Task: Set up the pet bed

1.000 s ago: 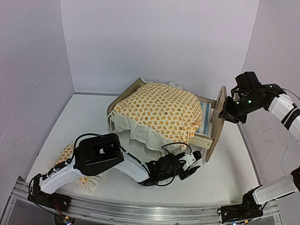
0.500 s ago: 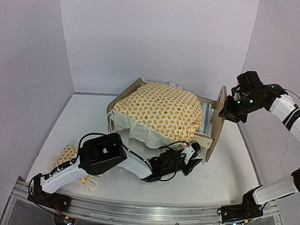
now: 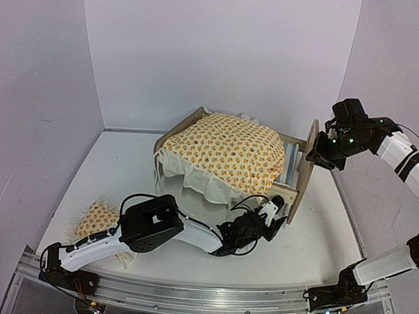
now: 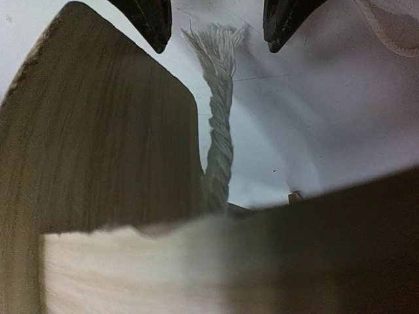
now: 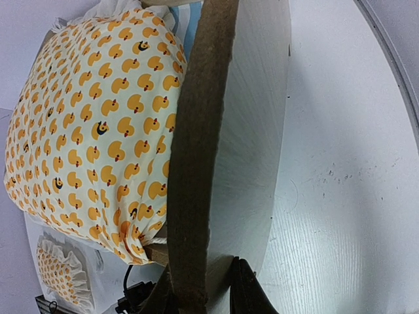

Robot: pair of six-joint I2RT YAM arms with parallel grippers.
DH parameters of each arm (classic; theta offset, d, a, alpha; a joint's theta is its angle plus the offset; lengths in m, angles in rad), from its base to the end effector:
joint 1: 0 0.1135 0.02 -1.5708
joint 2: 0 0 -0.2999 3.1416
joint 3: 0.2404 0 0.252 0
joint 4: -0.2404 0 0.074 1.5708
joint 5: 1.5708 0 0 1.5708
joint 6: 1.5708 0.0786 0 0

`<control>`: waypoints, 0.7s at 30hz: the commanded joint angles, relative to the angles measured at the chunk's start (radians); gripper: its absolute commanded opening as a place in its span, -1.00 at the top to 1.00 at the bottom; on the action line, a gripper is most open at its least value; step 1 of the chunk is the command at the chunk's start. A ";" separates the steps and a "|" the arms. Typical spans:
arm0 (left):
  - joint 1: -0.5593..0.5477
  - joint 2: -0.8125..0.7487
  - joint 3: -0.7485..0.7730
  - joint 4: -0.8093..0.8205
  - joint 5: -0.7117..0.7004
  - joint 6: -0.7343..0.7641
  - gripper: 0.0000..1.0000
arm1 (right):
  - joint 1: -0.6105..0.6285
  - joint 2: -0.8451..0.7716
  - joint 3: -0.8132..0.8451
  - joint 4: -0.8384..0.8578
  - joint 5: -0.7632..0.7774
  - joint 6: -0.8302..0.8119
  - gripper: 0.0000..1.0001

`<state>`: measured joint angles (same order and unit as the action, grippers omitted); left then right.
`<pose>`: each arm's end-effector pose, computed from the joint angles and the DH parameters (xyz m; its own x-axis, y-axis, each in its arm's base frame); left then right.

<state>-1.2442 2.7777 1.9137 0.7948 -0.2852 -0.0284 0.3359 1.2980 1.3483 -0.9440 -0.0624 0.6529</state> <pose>0.2307 -0.6122 0.0627 -0.0454 0.0492 -0.9978 0.8179 0.5753 -0.0089 0.2591 0.0956 0.3557 -0.8067 0.3606 -0.4681 0.1564 0.8943 0.4192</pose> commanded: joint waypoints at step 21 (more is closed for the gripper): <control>0.014 0.011 0.075 -0.054 0.049 0.188 1.00 | 0.018 -0.180 0.043 0.392 -0.239 0.170 1.00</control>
<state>-1.2465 2.8838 2.0842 0.7994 -0.3237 0.0822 0.3302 1.2747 1.3201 -0.9222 -0.0643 0.7219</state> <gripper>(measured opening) 0.014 0.227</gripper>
